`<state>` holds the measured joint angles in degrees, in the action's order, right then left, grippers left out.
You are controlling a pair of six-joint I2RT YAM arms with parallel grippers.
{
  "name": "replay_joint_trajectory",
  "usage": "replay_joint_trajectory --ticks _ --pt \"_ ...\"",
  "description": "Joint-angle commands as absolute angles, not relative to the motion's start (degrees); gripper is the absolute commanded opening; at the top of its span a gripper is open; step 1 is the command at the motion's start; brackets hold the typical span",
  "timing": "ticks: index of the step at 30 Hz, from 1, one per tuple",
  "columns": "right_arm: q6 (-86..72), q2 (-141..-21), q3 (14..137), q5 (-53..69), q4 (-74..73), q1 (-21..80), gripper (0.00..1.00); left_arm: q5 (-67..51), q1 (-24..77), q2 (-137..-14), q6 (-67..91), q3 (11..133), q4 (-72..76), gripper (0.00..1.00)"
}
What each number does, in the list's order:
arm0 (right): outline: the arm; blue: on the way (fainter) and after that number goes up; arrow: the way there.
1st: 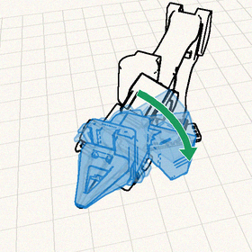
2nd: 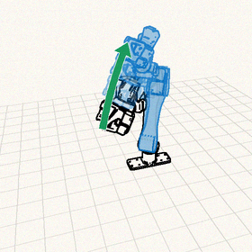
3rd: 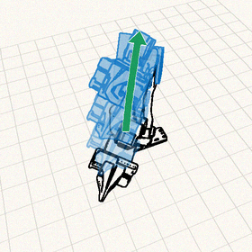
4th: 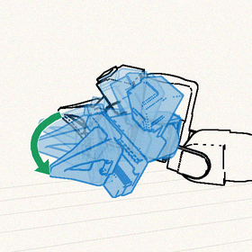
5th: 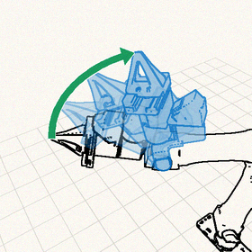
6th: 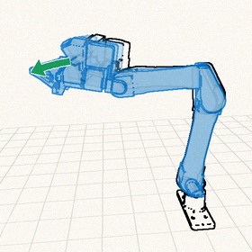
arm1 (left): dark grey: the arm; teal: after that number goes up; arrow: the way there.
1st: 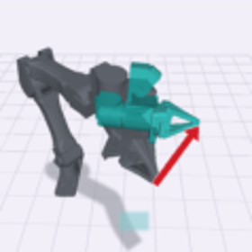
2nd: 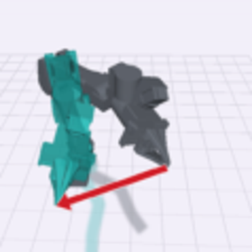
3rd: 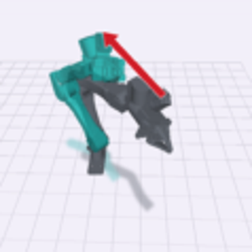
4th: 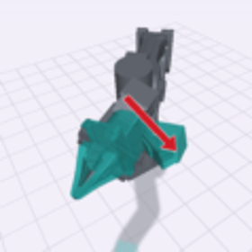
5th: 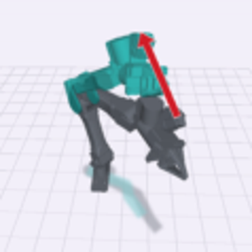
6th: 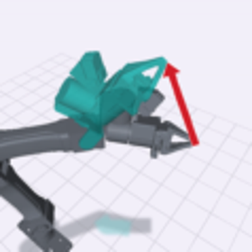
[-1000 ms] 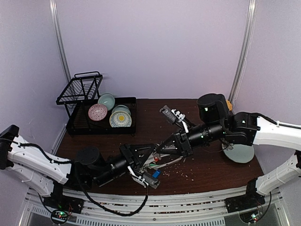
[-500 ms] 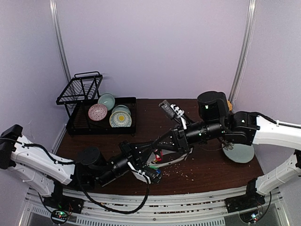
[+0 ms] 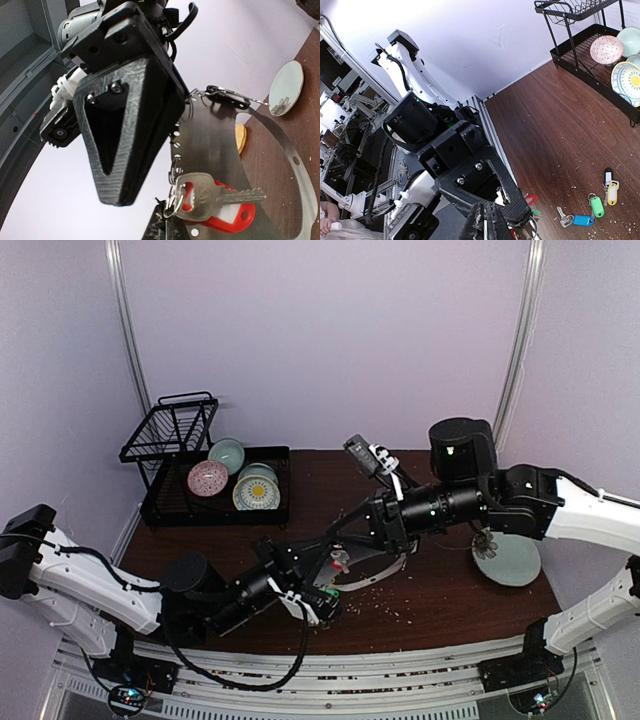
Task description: Put the keys on the keyring
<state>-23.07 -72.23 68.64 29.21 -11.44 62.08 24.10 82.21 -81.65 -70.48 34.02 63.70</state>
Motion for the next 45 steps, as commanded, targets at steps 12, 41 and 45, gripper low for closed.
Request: replay_joint_trajectory --ticks 12,41,45 --pt "-10.0 -66.5 75.4 18.8 -23.1 61.6 0.07 17.3 81.9 -82.1 -50.5 33.4 77.5 0.0" --pt "13.9 -58.4 61.5 16.1 -12.2 62.7 0.15 14.6 80.3 -83.3 -54.5 34.3 81.9 0.0" --pt "12.3 -60.3 61.5 16.8 -11.1 63.0 0.15 14.2 80.3 -84.1 -54.3 35.0 82.8 0.0"
